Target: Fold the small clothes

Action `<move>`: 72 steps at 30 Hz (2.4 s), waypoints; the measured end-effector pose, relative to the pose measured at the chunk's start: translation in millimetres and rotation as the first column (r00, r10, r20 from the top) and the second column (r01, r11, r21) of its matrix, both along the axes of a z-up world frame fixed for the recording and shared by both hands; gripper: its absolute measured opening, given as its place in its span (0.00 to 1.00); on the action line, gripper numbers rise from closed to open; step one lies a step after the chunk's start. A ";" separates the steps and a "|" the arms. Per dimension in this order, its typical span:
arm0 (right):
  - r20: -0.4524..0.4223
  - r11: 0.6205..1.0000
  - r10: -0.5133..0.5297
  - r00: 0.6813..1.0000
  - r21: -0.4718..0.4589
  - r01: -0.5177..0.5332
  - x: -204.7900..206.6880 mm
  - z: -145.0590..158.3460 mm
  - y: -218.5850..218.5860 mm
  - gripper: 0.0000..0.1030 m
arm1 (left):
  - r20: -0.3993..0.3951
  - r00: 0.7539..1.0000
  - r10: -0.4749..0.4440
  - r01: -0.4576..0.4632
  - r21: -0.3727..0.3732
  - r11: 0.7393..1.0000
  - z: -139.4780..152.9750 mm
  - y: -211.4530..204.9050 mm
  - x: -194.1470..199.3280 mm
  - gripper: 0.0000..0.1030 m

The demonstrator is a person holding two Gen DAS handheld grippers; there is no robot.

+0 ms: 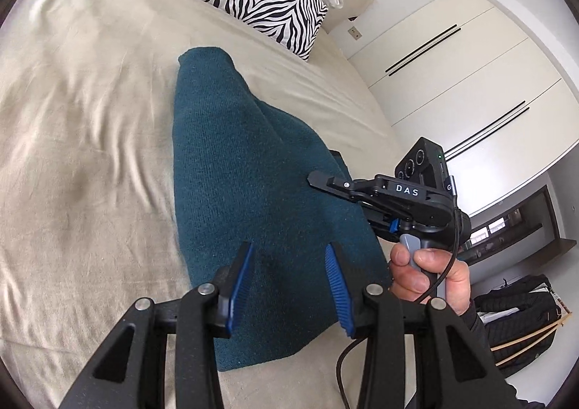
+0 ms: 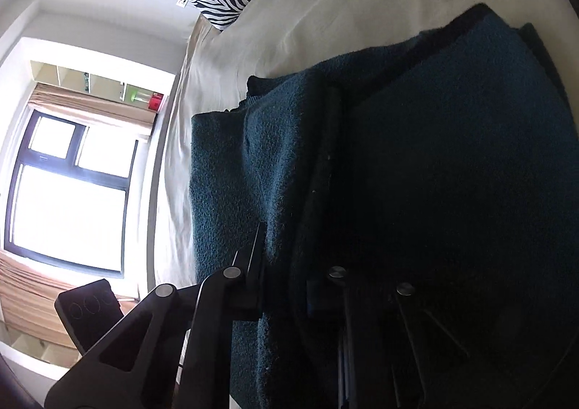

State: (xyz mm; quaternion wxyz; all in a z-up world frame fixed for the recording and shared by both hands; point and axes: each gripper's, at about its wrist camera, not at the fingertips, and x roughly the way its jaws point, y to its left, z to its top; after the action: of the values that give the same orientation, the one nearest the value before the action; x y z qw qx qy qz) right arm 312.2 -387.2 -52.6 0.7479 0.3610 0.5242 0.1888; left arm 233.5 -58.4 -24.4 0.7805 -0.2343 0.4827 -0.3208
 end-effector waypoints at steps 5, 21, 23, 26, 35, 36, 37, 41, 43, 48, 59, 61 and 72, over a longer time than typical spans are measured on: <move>0.069 0.999 -0.007 0.998 -0.050 0.010 -11.5 25.8 -34.1 0.13 | 0.017 1.000 -0.005 0.005 0.018 1.000 6.1 -16.4 6.8 0.46; 0.025 0.988 -0.122 0.992 -0.092 0.124 -50.2 -5.9 -130.5 0.13 | 0.060 0.993 -0.102 0.093 0.133 0.987 8.6 -97.7 17.2 0.46; 0.016 0.988 -0.137 0.990 -0.074 0.138 -47.2 -18.1 -130.5 0.13 | 0.083 0.992 -0.099 0.084 0.167 0.982 10.0 -105.9 20.7 0.46; 0.017 0.988 -0.150 0.989 -0.038 0.150 -49.2 -19.7 -133.6 0.15 | 0.129 0.987 -0.101 0.071 0.216 0.974 15.9 -120.9 29.6 0.46; 0.134 0.964 -0.224 0.965 -0.119 0.240 -57.2 27.0 -144.7 0.22 | 0.161 0.983 -0.085 0.018 0.374 0.927 0.9 -151.2 70.9 0.42; 0.144 0.967 -0.207 0.968 -0.119 0.224 -48.8 28.9 -138.0 0.22 | 0.157 0.984 -0.084 0.019 0.378 0.925 -4.6 -151.3 72.9 0.41; 0.153 0.970 -0.189 0.970 -0.122 0.208 -43.9 29.5 -132.6 0.22 | 0.164 0.983 -0.087 0.018 0.381 0.924 -8.6 -151.7 73.6 0.41; 0.109 0.979 -0.154 0.982 -0.117 0.166 -24.1 6.0 -121.0 0.22 | 0.202 0.973 -0.109 0.021 0.397 0.918 -19.2 -153.4 71.3 0.41; 0.131 0.982 -0.155 0.979 -0.088 0.167 -20.9 -9.7 -125.3 0.17 | 0.212 0.970 -0.116 0.026 0.384 0.923 -22.3 -150.9 70.9 0.41; 0.135 0.977 -0.178 0.975 -0.092 0.191 -32.3 1.7 -135.8 0.20 | 0.204 0.975 -0.087 0.005 0.373 0.928 -9.4 -143.5 59.6 0.40; 0.101 0.992 -0.037 0.994 -0.117 0.048 -97.8 0.6 -102.4 0.20 | 0.226 0.965 -0.132 0.013 0.462 0.887 -18.4 -138.7 7.3 0.40; 0.119 0.996 -0.065 0.991 -0.057 0.072 -102.3 -9.9 -108.2 0.20 | 0.222 0.966 -0.133 0.019 0.454 0.891 -19.4 -136.7 8.4 0.40; 0.093 0.992 -0.010 0.996 -0.122 0.021 -147.9 4.8 -93.7 0.20 | 0.177 0.973 -0.145 0.047 0.465 0.884 -28.1 -125.3 -37.5 0.40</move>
State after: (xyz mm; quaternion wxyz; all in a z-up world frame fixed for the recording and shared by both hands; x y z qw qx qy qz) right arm 164.3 -481.0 -47.7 0.7936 0.3091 0.4969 0.1668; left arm 196.0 -183.7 -52.5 0.8425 0.0153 0.4720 -0.2591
